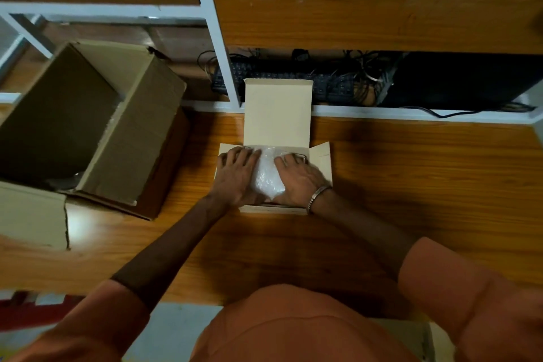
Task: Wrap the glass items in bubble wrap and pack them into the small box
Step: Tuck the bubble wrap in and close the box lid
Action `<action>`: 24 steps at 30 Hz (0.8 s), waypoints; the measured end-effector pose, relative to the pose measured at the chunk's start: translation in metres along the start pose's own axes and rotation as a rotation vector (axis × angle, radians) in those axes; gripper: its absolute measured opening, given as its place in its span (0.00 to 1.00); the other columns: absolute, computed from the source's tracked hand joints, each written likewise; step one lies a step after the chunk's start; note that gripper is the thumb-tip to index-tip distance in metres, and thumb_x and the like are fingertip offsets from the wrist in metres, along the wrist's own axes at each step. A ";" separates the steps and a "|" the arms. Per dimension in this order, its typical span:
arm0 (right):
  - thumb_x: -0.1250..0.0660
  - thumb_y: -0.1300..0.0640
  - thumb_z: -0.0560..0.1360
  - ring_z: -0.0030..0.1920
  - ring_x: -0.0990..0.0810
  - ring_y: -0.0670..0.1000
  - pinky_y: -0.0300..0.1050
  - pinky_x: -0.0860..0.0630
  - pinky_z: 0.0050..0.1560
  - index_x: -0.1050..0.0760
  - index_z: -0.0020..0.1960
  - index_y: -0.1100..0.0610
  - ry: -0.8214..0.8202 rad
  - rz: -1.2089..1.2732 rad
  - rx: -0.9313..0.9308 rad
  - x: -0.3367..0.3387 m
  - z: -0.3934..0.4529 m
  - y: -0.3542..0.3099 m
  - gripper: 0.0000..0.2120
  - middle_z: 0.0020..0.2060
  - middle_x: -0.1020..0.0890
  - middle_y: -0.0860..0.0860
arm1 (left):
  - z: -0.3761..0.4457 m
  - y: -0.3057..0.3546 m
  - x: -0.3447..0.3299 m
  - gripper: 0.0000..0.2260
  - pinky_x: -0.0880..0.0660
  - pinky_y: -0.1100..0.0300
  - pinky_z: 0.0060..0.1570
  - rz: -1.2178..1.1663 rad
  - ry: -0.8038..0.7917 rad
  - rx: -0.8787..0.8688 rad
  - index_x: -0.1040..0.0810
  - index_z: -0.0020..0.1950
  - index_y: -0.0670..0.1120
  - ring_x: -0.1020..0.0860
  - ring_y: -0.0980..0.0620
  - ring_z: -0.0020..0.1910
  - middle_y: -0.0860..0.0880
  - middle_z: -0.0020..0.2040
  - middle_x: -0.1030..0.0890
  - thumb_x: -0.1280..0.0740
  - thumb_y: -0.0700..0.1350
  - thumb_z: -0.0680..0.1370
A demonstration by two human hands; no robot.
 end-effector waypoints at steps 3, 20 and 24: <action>0.24 0.29 0.67 0.73 0.28 0.60 0.58 0.25 0.71 0.41 0.81 0.53 -0.049 0.039 -0.002 0.000 0.000 0.008 0.53 0.75 0.30 0.56 | -0.004 -0.007 0.002 0.57 0.45 0.39 0.78 -0.090 -0.040 -0.019 0.49 0.88 0.49 0.45 0.40 0.83 0.45 0.86 0.43 0.30 0.77 0.69; 0.36 0.54 0.86 0.69 0.20 0.54 0.48 0.22 0.66 0.40 0.84 0.53 0.203 0.914 -0.337 0.012 -0.053 -0.001 0.28 0.69 0.18 0.53 | -0.055 0.023 0.016 0.20 0.25 0.59 0.42 -0.600 0.384 0.231 0.24 0.76 0.45 0.16 0.54 0.45 0.49 0.62 0.15 0.34 0.53 0.86; 0.39 0.67 0.83 0.69 0.20 0.55 0.49 0.21 0.67 0.33 0.81 0.53 0.229 0.695 -0.283 -0.005 -0.049 -0.002 0.27 0.71 0.19 0.52 | -0.045 0.029 -0.003 0.17 0.21 0.53 0.49 -0.324 0.315 0.001 0.23 0.74 0.46 0.19 0.46 0.56 0.45 0.62 0.15 0.35 0.47 0.85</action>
Point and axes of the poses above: each hand's wrist, its own z-axis towards the middle knuckle, its own x-axis out of the back of the hand, y = z × x, the point moved 2 cm from there along z, towards the middle knuckle
